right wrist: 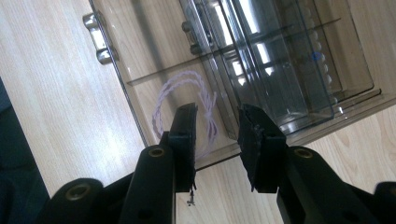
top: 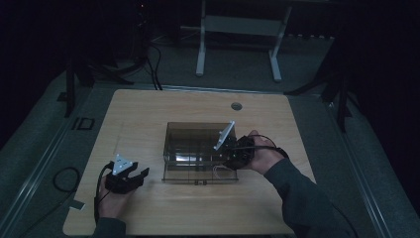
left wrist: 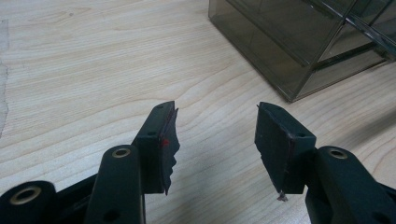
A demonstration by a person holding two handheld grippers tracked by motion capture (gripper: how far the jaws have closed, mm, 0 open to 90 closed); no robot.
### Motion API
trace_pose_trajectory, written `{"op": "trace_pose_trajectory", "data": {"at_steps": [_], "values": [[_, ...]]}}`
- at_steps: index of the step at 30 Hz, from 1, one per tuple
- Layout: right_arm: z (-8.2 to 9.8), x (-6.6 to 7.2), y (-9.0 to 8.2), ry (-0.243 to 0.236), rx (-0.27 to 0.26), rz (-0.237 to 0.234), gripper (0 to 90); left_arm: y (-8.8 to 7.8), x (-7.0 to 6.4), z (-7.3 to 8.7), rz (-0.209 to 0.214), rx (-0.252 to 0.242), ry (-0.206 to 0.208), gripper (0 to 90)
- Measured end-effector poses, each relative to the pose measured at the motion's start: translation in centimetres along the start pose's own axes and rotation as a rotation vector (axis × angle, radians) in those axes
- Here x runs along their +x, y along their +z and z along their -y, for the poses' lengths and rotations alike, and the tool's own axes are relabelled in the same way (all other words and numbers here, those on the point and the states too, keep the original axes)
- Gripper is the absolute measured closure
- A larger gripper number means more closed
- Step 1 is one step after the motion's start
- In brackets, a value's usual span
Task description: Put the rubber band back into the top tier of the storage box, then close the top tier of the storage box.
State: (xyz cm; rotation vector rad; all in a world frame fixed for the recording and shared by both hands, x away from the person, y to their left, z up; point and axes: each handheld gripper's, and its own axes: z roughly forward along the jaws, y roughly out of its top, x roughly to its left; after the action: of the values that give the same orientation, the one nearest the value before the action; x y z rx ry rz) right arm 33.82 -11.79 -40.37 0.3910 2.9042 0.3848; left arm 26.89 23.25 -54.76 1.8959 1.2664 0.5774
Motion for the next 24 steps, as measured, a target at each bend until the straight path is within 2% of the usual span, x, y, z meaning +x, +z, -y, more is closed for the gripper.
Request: {"op": "trace_pose_trajectory", "data": {"at_steps": [5,15,24], "values": [[0.6,0.0,0.2,0.024,-0.019,0.004,69.3,0.0,0.0,0.0,0.0,0.0,0.0,49.1],[1.2,0.1,0.5,0.034,-0.028,0.009,70.4,0.0,0.0,0.0,-0.002,-0.002,-0.002,49.1],[1.0,0.7,0.4,0.011,-0.027,0.015,76.2,0.0,0.0,0.0,-0.002,-0.002,-0.002,49.1]]}}
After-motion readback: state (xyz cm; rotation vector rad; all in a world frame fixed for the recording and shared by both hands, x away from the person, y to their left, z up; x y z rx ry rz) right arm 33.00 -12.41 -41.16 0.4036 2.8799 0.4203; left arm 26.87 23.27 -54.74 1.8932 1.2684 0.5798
